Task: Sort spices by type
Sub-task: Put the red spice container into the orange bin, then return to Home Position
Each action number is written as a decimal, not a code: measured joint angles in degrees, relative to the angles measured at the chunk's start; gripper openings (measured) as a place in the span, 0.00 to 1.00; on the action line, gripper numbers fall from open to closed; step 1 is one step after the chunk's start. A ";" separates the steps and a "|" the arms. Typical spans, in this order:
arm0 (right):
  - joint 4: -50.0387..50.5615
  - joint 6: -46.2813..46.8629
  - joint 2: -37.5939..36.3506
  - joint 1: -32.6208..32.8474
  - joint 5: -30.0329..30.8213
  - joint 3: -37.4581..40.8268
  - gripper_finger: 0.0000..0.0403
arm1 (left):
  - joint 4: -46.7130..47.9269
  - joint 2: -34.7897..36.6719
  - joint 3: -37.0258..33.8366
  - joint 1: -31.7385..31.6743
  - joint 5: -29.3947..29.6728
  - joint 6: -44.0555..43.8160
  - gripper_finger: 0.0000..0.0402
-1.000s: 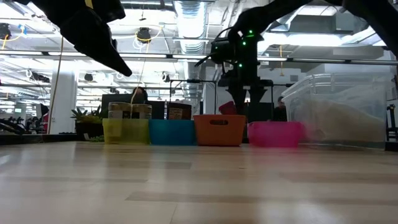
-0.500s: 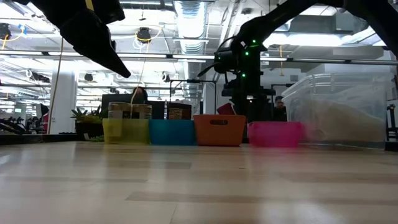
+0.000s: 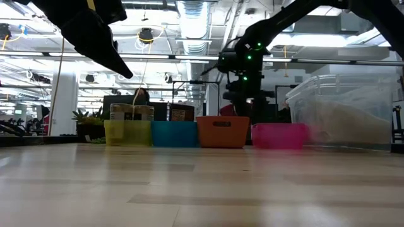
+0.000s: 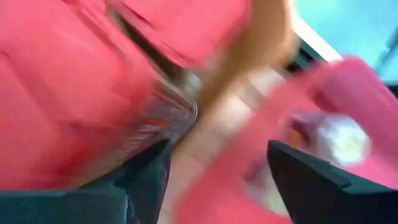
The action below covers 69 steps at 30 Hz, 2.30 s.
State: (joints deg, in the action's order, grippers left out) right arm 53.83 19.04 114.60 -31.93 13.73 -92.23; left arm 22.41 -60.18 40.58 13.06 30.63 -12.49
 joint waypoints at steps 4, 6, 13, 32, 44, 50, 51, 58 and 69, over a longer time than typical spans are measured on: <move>-2.24 -1.58 0.00 0.19 -2.06 -0.02 0.74 | 0.00 0.00 0.00 0.00 0.00 0.00 0.43; -2.32 -1.76 -0.02 -0.09 -2.69 0.29 0.74 | 0.03 0.00 0.00 0.00 0.00 0.00 0.43; 2.49 -1.98 0.00 -0.91 -1.94 0.79 0.74 | 0.15 0.00 0.00 0.00 0.00 0.15 0.43; 1.48 -4.90 -0.73 2.75 0.02 -2.92 0.73 | -0.02 0.00 0.00 0.00 -0.02 0.04 0.43; -9.35 -11.89 -19.70 5.49 2.01 3.70 0.71 | -8.34 8.24 -2.93 6.18 8.56 7.52 0.43; -28.21 -12.97 -42.23 11.43 -1.04 29.19 0.71 | -17.34 16.59 -11.87 7.20 8.02 13.74 0.43; -31.00 -12.27 -45.67 13.02 -1.04 33.54 0.71 | -18.88 18.12 -13.32 6.96 6.87 14.55 0.43; -45.87 -9.68 -67.92 26.52 1.70 55.97 0.71 | -22.40 29.23 -19.58 4.45 0.90 13.95 0.43; -50.09 -9.90 -88.34 44.37 20.42 69.72 0.71 | -22.21 42.66 -28.38 3.85 -0.87 5.63 0.43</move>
State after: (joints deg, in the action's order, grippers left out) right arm 3.74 9.14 26.26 12.44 34.15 -22.51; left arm 0.21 -17.53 12.20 16.91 29.76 -6.87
